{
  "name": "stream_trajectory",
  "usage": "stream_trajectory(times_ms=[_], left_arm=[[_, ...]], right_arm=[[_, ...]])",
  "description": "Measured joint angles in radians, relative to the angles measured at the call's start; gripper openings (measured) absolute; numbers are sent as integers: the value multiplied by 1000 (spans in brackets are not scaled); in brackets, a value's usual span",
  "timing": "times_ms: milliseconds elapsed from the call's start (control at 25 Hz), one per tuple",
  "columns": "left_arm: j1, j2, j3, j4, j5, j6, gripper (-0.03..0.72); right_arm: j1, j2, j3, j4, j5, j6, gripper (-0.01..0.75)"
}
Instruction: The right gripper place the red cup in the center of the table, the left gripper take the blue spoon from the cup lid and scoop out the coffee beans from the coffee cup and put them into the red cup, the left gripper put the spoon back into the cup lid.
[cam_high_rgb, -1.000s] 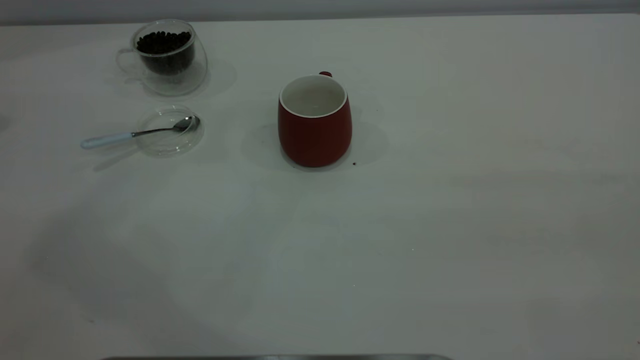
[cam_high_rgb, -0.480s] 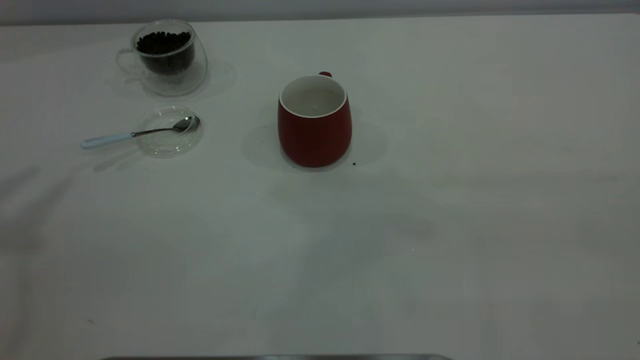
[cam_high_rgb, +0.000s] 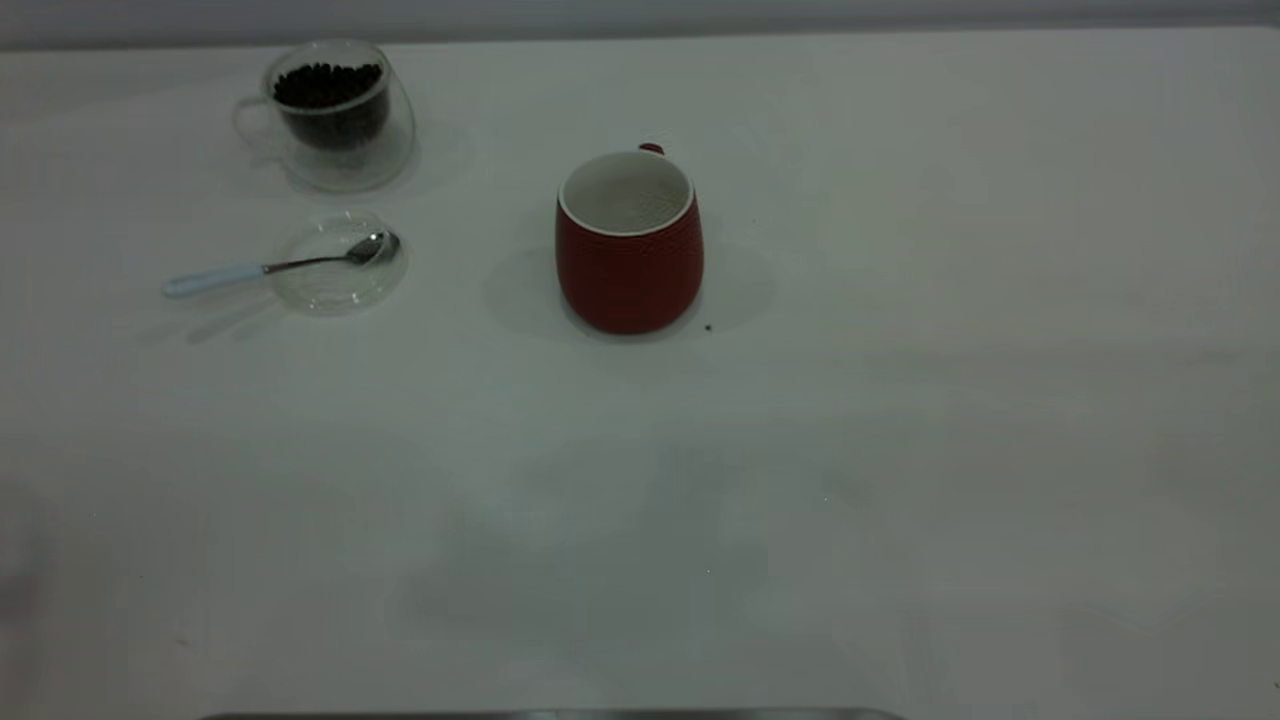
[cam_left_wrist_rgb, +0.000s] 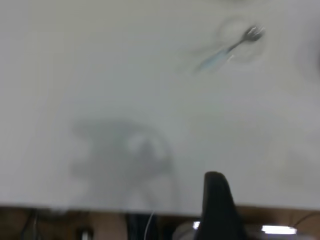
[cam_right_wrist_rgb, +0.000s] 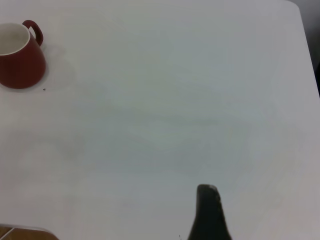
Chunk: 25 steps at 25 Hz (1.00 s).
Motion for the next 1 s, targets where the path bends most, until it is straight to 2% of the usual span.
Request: stream_trajectory(times_ms=[320, 440, 600, 800, 1000], left_arm=[[-2, -248, 395, 20, -6, -3, 514], [-23, -358, 520, 22, -21, -4, 512], [-136, -502, 626, 23, -31, -5, 512], [-289, -700, 656, 32, -34, -14, 512], [-359, -897, 667, 98, -38, -77, 507]], right_arm=[[0, 0, 0, 0, 0, 0, 586], [0, 0, 0, 0, 0, 0, 586], [-1, 0, 0, 0, 0, 0, 586], [-1, 0, 0, 0, 0, 0, 586], [-1, 0, 0, 0, 0, 0, 586]])
